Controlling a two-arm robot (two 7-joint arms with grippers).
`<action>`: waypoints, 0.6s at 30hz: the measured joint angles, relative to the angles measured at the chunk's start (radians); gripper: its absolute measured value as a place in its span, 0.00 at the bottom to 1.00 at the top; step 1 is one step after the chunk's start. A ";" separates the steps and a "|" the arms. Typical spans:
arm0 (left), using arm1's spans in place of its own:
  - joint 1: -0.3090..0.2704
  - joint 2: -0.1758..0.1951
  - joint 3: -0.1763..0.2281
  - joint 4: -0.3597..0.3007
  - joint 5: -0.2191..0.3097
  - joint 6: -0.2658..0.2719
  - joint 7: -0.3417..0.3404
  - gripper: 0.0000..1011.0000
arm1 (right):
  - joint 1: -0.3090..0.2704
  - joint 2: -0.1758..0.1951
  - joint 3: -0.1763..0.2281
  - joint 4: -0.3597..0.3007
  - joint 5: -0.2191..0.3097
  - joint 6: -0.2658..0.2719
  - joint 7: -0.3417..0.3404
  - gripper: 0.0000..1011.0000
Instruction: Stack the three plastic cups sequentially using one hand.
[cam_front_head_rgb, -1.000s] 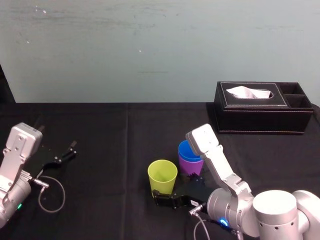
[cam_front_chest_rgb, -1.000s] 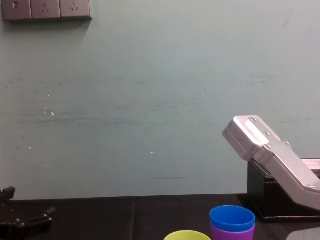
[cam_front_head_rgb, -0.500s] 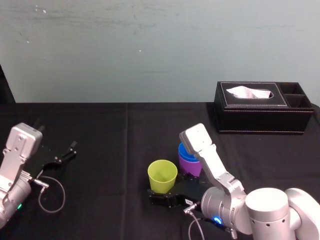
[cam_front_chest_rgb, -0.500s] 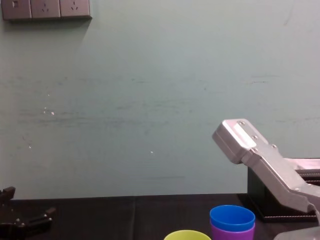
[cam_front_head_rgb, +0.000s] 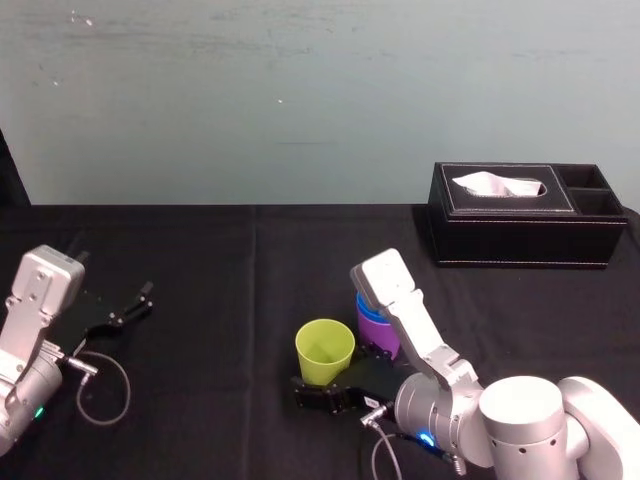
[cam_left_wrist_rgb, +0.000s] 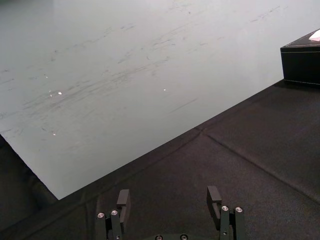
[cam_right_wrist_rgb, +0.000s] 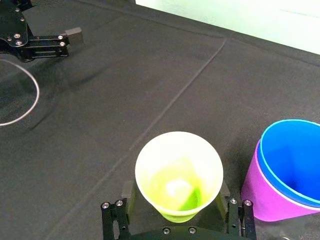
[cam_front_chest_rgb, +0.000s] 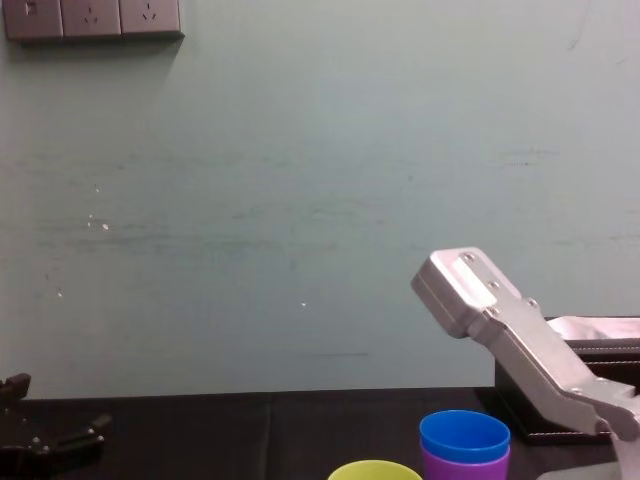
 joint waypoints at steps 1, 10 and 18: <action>0.000 0.000 0.000 0.000 0.000 0.000 0.000 0.99 | 0.000 -0.003 0.000 0.004 -0.005 -0.003 0.001 0.99; 0.000 0.000 0.000 0.000 0.000 0.000 0.000 0.99 | -0.001 -0.016 0.007 0.024 -0.026 -0.021 0.009 0.99; 0.000 0.000 0.000 0.000 0.000 0.000 0.000 0.99 | -0.002 -0.029 0.014 0.035 -0.048 -0.036 0.015 0.99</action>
